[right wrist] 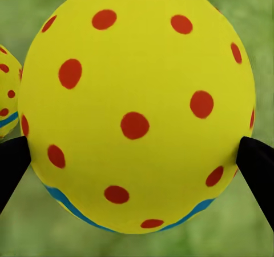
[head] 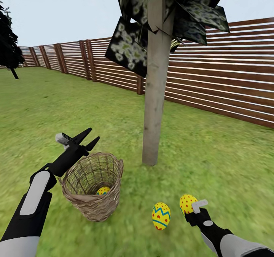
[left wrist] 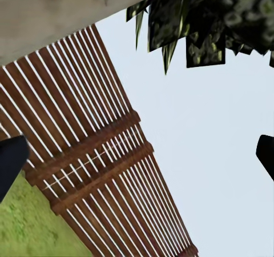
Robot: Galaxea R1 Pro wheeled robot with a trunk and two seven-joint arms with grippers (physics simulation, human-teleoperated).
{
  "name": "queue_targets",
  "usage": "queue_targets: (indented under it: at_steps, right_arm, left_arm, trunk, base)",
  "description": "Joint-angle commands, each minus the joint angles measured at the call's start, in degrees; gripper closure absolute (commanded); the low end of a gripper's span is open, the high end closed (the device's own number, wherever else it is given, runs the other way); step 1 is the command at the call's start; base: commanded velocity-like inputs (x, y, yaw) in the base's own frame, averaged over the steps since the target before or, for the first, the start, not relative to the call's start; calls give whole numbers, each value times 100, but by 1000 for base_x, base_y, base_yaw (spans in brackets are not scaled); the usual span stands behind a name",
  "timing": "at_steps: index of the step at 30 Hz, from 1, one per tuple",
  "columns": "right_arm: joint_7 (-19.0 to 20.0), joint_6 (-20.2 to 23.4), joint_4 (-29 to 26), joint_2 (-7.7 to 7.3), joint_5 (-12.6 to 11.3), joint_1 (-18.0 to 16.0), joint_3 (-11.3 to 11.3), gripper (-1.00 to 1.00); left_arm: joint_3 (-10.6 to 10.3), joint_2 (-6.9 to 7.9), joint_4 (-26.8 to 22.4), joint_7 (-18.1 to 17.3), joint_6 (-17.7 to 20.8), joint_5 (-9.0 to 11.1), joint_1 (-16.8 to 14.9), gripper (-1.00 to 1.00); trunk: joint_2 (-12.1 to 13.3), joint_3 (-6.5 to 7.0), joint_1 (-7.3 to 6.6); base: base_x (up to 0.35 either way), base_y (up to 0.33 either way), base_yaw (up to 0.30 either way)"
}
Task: Take the three Easter eggs out of the wicker basket on the lawn in the garden, then place them on the lawn next to a single tree (choose any tree) so that all three eggs are next to the same tree and none are left in the basket.
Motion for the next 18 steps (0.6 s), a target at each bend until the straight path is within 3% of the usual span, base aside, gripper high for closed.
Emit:
queue_targets:
  at_steps: [1, 14, 18]
  right_arm:
    - [-21, -13, -1, 1, -5, -3, 39, 100]
    - [-21, -8, -65, 2, -64, -3, 22, 100]
    - [-21, -8, -65, 10, -64, -3, 22, 100]
  left_arm:
    - [5, -1, 2, -6, 34, 17, -4, -100]
    - [5, 8, 2, -14, 34, 17, -4, -100]
    - [13, 8, 7, -15, 33, 44, 2, -100]
  trunk:
    - [-4, -28, 1]
    - [-21, -316, 34]
    - [-21, -316, 34]
  base:
    - [0, 0, 0]
    - [0, 0, 0]
    - [0, 0, 0]
